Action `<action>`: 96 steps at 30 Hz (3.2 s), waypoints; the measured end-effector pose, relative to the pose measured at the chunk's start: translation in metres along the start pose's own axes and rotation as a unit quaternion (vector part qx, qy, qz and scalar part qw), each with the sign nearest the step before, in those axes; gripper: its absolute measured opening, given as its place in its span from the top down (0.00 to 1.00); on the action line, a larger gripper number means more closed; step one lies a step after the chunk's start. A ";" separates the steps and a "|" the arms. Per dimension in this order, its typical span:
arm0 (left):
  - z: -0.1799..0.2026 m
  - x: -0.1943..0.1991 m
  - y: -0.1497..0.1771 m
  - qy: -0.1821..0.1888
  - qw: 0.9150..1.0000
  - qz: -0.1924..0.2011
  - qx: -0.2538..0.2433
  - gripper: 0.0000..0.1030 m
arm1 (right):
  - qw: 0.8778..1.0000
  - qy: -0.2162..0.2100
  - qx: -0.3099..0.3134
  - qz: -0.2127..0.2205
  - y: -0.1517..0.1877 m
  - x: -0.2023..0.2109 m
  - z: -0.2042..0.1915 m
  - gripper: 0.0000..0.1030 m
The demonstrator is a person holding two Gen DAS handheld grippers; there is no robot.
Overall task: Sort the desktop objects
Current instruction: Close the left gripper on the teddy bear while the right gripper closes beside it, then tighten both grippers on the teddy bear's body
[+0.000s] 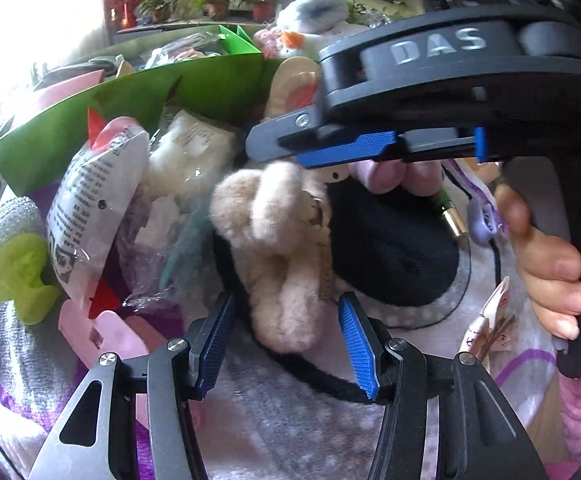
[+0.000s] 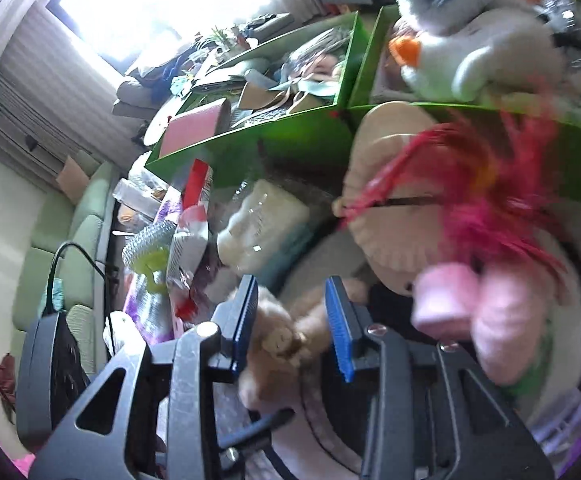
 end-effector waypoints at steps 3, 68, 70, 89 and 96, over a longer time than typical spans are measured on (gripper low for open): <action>-0.005 -0.002 0.001 -0.002 1.000 -0.002 0.005 0.48 | 1.000 0.007 0.001 -0.015 0.003 -0.010 0.000 0.65; -0.019 0.017 0.015 0.009 0.999 0.025 0.039 0.57 | 0.976 0.011 0.216 -0.036 0.062 0.011 0.013 0.52; -0.018 0.017 0.015 0.009 0.999 0.024 0.034 0.57 | 0.975 0.003 0.219 -0.039 0.065 0.013 0.011 0.67; -0.015 0.023 0.020 -0.001 0.999 0.025 0.032 0.57 | 0.980 0.079 0.184 -0.019 0.108 0.045 0.012 0.72; -0.015 0.022 0.020 0.002 0.999 0.025 0.033 0.57 | 0.977 0.076 0.197 -0.010 0.096 0.053 0.018 0.71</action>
Point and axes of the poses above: each gripper's, at about its wrist camera, not at the fingertips, and x roughly against the way its jaws point, z to its right, y to its underside, the point moved 6 cm from there along -x, roughly the way its jaws point, and after that the axes turned 9 degrees about z, right-handed, at the moved point
